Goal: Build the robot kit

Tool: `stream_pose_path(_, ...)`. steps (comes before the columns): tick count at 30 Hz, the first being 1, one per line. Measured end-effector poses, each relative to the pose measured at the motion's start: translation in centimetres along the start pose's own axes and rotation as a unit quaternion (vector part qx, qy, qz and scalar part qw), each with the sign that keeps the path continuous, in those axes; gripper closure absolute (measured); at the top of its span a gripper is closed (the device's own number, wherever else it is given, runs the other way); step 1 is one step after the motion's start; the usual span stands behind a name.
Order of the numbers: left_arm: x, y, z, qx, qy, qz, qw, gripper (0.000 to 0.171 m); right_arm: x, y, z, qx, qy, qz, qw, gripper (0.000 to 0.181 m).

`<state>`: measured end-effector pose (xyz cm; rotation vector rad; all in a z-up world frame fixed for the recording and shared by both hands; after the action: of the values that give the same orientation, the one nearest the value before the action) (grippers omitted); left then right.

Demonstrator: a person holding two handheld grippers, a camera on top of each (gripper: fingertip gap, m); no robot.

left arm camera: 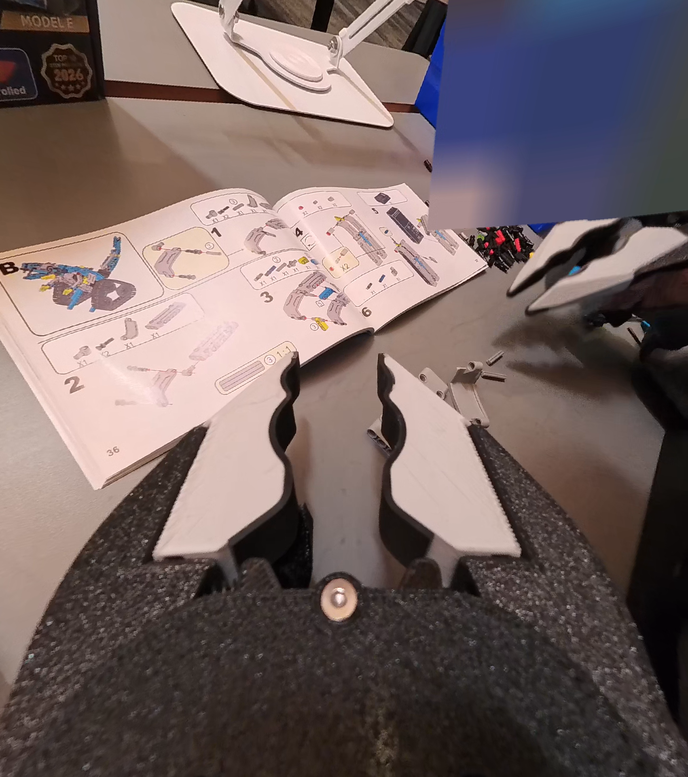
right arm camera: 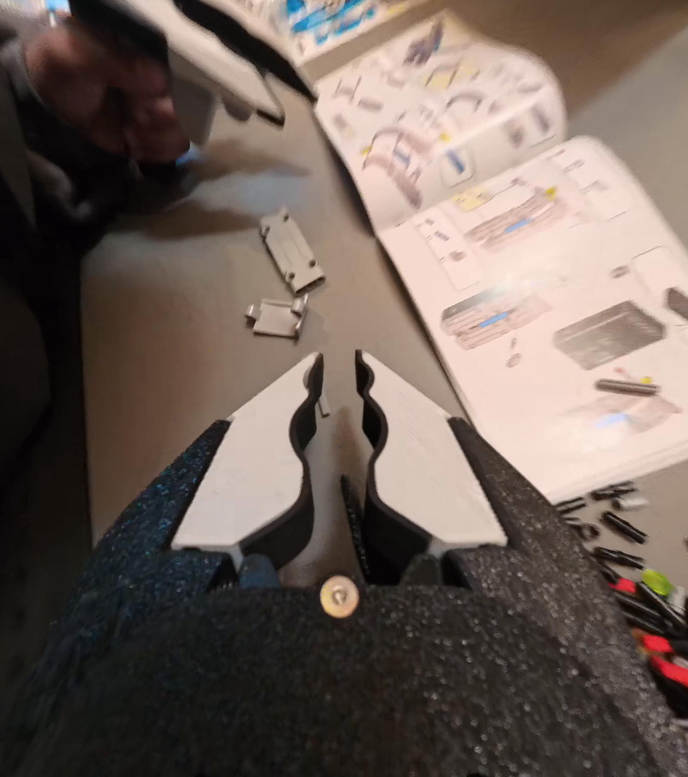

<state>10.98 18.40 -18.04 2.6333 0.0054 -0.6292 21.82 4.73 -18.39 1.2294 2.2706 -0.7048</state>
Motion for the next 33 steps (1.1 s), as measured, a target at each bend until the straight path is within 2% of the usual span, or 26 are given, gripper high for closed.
stream_pose_path(3, 0.0, 0.0, 0.0, -0.001, 0.0, 0.001, 1.0, 0.136, -1.7, 1.9, -1.4, 0.015, 0.062, 0.046, 0.997, 0.168)
stream_pose_path(8, 0.0, 0.0, 0.0, 0.001, -0.001, -0.001, 1.0, 0.136, -2.3, 3.8, -1.1, 0.04, 0.085, 0.082, 0.992, 0.168)
stream_pose_path(16, 0.1, 0.0, 0.2, 0.001, -0.004, 0.0, 1.0, 0.136, -0.9, 3.7, 0.4, 0.031, 0.04, 0.082, 0.995, 0.169)
stream_pose_path(23, 0.1, 0.0, 0.2, 0.001, -0.005, 0.0, 1.0, 0.136, -1.0, 3.9, 0.7, 0.033, 0.036, 0.083, 0.995, 0.169)
stream_pose_path(24, 0.1, 0.0, 0.2, 0.001, -0.005, 0.0, 1.0, 0.136, -0.9, 3.5, 0.8, 0.034, 0.034, 0.07, 0.996, 0.169)
stream_pose_path(27, 0.1, 0.0, 0.2, 0.0, -0.005, 0.001, 1.0, 0.136, -0.1, -0.3, 1.6, 0.037, -0.001, -0.041, 0.999, 0.171)
stream_pose_path(31, 0.1, 0.0, 0.2, 0.0, -0.006, 0.001, 1.0, 0.136, 1.2, -1.5, 3.2, 0.001, -0.062, -0.046, 0.997, 0.178)
stream_pose_path(33, 0.1, 0.0, 0.2, 0.001, -0.006, 0.0, 1.0, 0.136, 1.6, -0.9, 4.1, -0.004, -0.087, -0.024, 0.996, 0.178)
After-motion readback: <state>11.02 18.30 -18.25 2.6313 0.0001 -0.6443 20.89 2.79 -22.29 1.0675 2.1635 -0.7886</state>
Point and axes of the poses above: each gripper's, where its closed fingertips meet, x out along the fingers, z out of its underside, y = z × x across the jaws, the point moved 1 cm from there along -x, back along the fingers, and after that the axes turned 2 degrees about -x, right-handed, at the moved point
